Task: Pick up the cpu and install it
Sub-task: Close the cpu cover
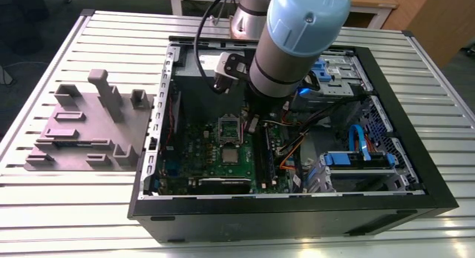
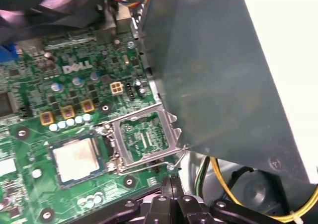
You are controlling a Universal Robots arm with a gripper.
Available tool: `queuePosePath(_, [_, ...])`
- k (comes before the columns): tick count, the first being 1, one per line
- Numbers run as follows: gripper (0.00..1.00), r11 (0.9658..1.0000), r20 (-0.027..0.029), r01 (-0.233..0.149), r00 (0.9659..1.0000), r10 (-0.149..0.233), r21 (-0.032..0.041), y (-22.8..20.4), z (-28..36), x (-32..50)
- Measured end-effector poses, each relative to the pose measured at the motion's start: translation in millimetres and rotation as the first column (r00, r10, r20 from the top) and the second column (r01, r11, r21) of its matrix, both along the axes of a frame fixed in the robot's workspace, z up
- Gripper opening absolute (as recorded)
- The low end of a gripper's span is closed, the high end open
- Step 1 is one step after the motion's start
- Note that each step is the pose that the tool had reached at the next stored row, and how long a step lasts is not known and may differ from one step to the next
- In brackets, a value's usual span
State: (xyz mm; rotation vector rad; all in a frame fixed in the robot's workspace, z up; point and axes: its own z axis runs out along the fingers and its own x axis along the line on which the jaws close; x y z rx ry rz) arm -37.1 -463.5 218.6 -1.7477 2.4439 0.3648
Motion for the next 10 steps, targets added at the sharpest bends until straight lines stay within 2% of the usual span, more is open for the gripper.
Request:
queuePosePath(6, [0.10,1.0000,0.0000,0.000,1.0000,0.000,0.0000,8.7,-4.7,0.7])
queuePosePath(10, [0.10,1.0000,0.0000,0.000,1.0000,0.000,0.0001,10.0,-5.9,0.7])
